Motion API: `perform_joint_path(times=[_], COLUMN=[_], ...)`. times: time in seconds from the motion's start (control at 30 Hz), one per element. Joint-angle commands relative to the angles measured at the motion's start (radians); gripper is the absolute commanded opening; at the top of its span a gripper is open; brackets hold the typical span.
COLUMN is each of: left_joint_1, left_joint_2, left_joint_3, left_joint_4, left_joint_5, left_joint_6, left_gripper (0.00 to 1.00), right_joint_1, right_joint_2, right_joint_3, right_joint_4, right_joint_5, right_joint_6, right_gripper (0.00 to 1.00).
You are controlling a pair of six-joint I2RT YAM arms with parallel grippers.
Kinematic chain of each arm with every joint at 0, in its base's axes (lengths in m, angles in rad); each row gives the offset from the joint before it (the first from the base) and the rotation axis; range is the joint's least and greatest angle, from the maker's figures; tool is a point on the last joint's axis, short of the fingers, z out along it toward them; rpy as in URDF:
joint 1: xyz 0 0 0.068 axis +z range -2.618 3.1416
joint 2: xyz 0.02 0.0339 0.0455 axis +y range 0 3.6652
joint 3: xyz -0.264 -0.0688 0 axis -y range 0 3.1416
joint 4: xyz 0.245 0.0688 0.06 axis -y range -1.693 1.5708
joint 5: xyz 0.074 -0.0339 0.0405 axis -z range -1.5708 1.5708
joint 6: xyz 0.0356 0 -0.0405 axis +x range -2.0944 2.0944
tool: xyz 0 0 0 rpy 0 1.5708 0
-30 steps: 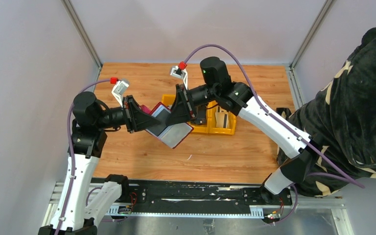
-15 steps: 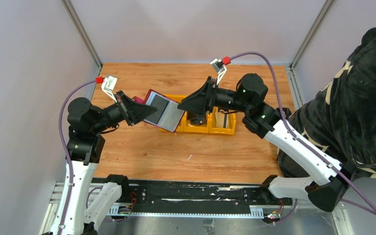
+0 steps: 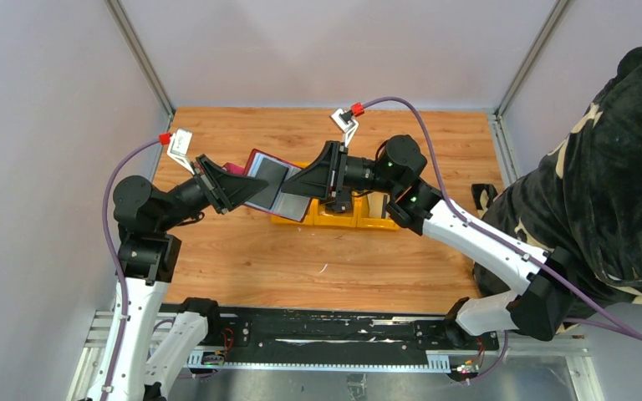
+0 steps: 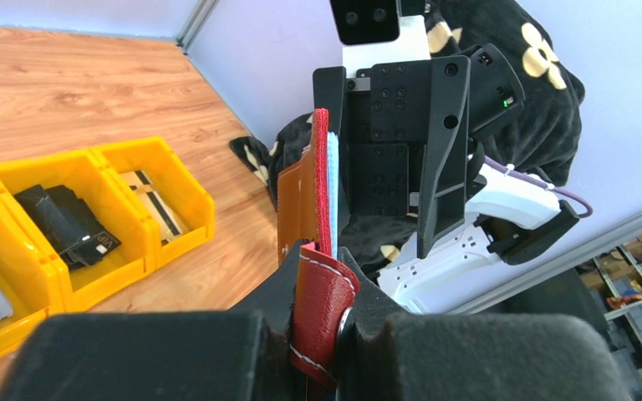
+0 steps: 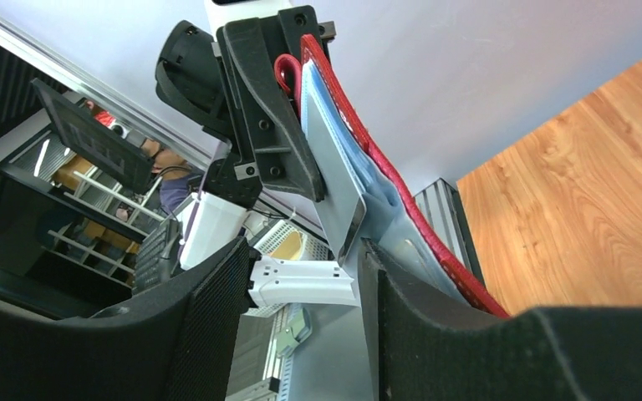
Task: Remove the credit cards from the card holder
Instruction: Remove the credit card from the card holder.
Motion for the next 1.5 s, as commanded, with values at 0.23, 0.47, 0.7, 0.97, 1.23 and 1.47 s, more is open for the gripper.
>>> perform_joint_path(times=[0.23,0.47,0.7,0.97,1.23,1.47], left_joint_1=[-0.003,-0.003,-0.003,-0.003,-0.003,-0.001], left_joint_2=[-0.015,-0.018,-0.022,-0.017,-0.019,-0.019], left_joint_3=[-0.012,-0.017,-0.012,-0.013,-0.011,0.013], left_joint_4=[0.109,0.121,0.110,0.206,0.219,0.214], left_joint_5=[0.006,0.007,0.021,0.057,0.055,0.049], left_joint_6=[-0.076,-0.090,-0.100,-0.206,-0.231,-0.232], left_gripper=[0.00,0.00,0.05,0.25,0.16,0.08], right_joint_1=[0.046,0.056,0.056,0.055,0.055,0.055], right_joint_2=[0.053,0.085,0.146,0.103,0.082,0.053], right_joint_3=[-0.005,-0.022,-0.048,-0.095,-0.124,-0.147], right_joint_4=[0.101,0.250,0.564,0.598,0.649,0.644], right_joint_5=[0.010,0.013,0.000,0.013,0.017,0.015], right_joint_6=[0.044,0.127,0.316,0.311,0.330,0.314], right_gripper=[0.51,0.43,0.26,0.12,0.06,0.03])
